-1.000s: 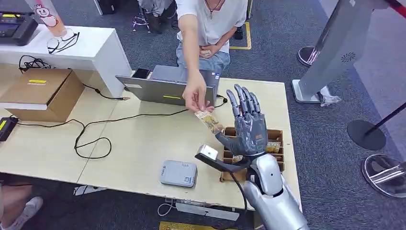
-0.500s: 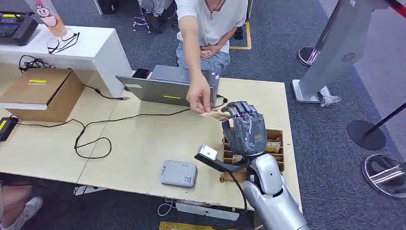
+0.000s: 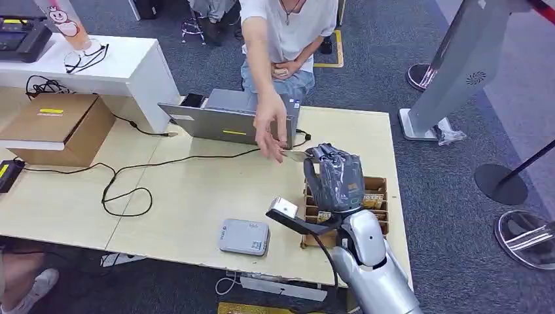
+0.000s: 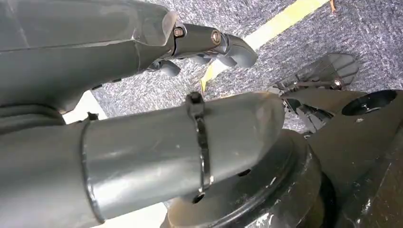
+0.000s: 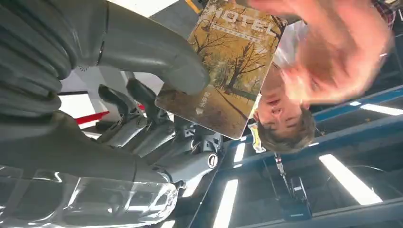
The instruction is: Pass the card to the sensor for recognition and then transmit it.
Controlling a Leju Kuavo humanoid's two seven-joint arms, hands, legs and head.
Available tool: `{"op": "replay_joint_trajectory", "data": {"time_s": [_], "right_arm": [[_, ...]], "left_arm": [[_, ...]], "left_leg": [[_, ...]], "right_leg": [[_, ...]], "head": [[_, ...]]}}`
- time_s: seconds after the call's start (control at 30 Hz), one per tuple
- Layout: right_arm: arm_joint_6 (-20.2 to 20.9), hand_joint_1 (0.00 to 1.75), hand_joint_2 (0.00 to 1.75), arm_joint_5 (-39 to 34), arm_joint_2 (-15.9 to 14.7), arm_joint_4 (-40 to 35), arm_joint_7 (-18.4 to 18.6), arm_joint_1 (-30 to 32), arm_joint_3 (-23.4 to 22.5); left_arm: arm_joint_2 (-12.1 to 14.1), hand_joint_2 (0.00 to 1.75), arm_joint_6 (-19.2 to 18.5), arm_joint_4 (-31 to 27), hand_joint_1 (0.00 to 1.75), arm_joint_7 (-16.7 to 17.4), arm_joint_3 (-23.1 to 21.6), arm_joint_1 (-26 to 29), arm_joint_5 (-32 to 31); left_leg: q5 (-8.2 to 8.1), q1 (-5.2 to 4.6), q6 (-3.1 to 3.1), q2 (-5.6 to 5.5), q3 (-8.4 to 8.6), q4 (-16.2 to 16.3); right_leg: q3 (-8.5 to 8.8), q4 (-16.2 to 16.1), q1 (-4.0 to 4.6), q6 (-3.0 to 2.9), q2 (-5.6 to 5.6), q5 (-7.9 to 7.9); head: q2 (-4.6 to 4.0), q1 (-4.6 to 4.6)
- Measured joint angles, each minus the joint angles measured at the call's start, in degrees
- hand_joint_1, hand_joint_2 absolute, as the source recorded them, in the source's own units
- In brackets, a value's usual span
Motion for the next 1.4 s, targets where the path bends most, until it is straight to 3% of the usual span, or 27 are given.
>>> {"op": "replay_joint_trajectory", "data": {"time_s": [0.23,0.43,0.57,0.83,1.27,1.4], "right_arm": [[0.0,1.75,1.75,-1.6,0.2,0.2,-0.7,0.0,0.0],[2.3,1.75,1.75,-8.0,0.4,-0.5,-3.8,0.1,0.0],[6.6,1.75,1.75,-15.5,0.5,-2.5,-6.5,0.6,0.0],[19.8,1.75,1.75,-32.3,0.4,-7.5,-9.2,1.5,0.6],[21.6,1.75,1.75,-34.4,0.4,-9.3,-9.4,1.7,0.7],[28.7,1.75,1.75,-43.7,0.4,-9.3,-10.4,1.7,0.8]], "left_arm": [[0.1,0.00,-0.3,0.1,0.00,0.1,0.0,0.0,0.2],[0.4,0.00,-0.4,0.5,0.00,0.1,-0.3,0.0,0.5],[0.6,0.00,-0.4,0.7,0.00,0.1,-0.4,0.0,0.9],[1.0,0.00,-0.6,1.0,0.00,0.1,-0.5,0.0,1.7],[1.2,0.00,-0.7,1.5,0.00,0.1,-0.5,0.0,1.9],[1.3,0.00,-0.7,1.6,0.00,-0.2,-0.5,0.1,2.3]], "left_leg": [[0.00,0.00,0.00,0.00,0.00,0.0],[0.00,0.00,0.00,0.00,0.01,0.0],[0.00,0.00,0.00,0.00,0.01,0.0],[0.00,0.00,0.00,0.01,0.01,0.0],[0.00,0.00,0.00,0.00,0.00,0.0],[0.00,0.00,0.00,0.00,0.00,0.0]], "right_leg": [[0.00,0.0,0.00,0.00,0.00,0.00],[0.00,0.0,0.00,0.00,0.01,0.00],[0.00,0.0,0.00,0.00,0.00,0.00],[-0.01,0.0,0.00,0.00,0.01,0.00],[0.00,0.0,0.00,0.00,0.01,0.00],[0.00,0.0,0.00,0.00,0.00,0.00]], "head": [[0.00,0.00],[0.00,0.00],[0.00,-0.02],[0.00,0.00],[0.00,0.00],[0.00,0.00]]}}
